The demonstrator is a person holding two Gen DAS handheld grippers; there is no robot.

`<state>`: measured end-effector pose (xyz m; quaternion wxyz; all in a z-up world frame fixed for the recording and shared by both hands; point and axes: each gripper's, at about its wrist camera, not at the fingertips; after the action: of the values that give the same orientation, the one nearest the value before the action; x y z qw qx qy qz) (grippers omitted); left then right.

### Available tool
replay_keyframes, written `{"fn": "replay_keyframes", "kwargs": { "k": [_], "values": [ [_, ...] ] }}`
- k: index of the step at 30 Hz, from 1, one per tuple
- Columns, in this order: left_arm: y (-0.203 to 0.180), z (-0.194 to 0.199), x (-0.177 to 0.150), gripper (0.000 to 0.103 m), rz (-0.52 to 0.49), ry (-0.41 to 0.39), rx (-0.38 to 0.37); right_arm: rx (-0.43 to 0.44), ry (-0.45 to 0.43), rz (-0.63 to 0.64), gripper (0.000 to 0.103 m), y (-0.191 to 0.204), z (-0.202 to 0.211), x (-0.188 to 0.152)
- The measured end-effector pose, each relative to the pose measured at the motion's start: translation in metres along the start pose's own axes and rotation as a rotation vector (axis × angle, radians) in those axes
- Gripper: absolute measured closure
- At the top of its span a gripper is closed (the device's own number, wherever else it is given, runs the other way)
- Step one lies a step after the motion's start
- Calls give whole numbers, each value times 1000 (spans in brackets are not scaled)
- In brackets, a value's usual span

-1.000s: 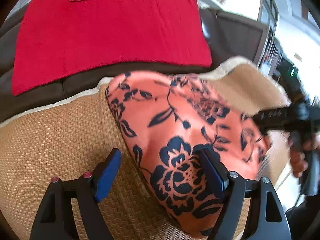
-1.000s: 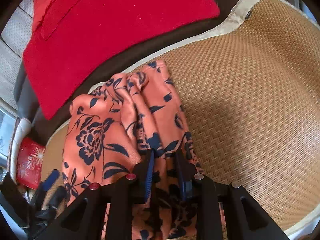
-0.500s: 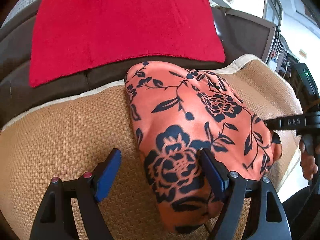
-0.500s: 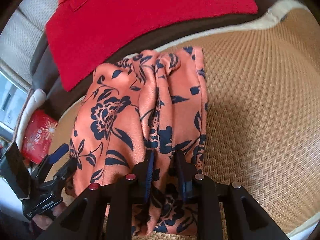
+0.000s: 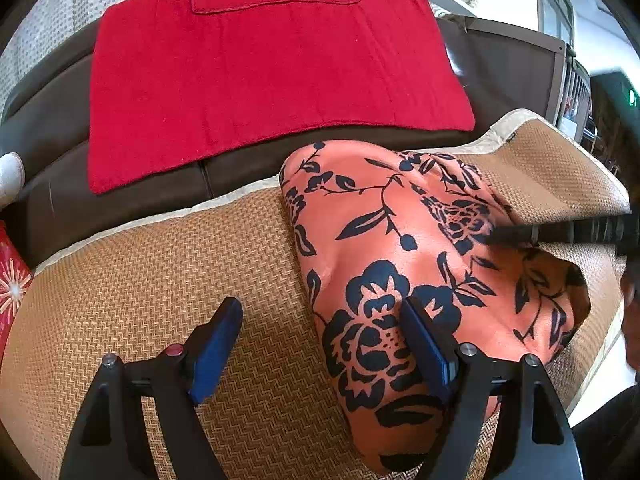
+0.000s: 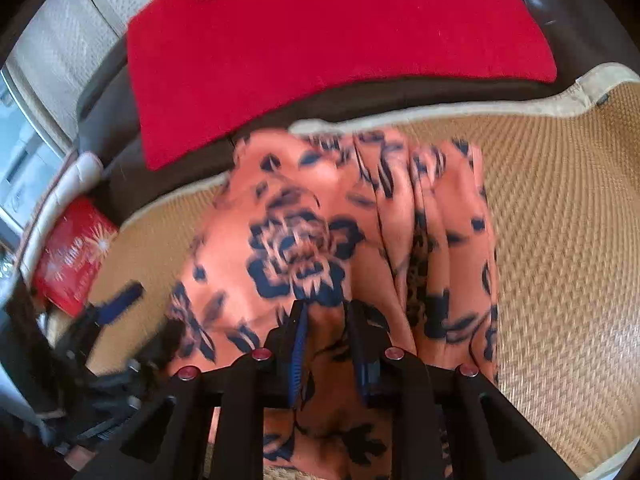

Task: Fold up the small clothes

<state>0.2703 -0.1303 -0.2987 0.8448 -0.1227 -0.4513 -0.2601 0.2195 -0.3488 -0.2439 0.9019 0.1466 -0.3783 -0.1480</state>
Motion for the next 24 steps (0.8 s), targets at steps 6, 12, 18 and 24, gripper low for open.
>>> {"fn": "replay_keyframes", "kwargs": {
  "k": [6, 12, 18, 24],
  "values": [
    [-1, -4, 0, 21, 8, 1, 5, -68, -49, -47, 79, -14, -22, 45],
    [-3, -6, 0, 21, 3, 1, 14, -115, 40, -97, 77, -31, -58, 69],
    [-6, -5, -1, 21, -14, -5, 25, -3, 3, -75, 77, 0, -77, 94],
    [-7, -5, -2, 21, -15, -2, 40, -3, 107, -43, 77, 22, -129, 78]
  ]
}}
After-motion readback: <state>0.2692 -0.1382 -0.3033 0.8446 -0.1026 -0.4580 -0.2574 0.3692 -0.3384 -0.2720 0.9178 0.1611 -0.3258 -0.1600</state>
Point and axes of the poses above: each gripper's, at about its wrist camera, not at the fingertips, and z roughly against the way its jaws point, y to its left, x to its top, and after that the axes turned 9 degrees about -y, right-handed
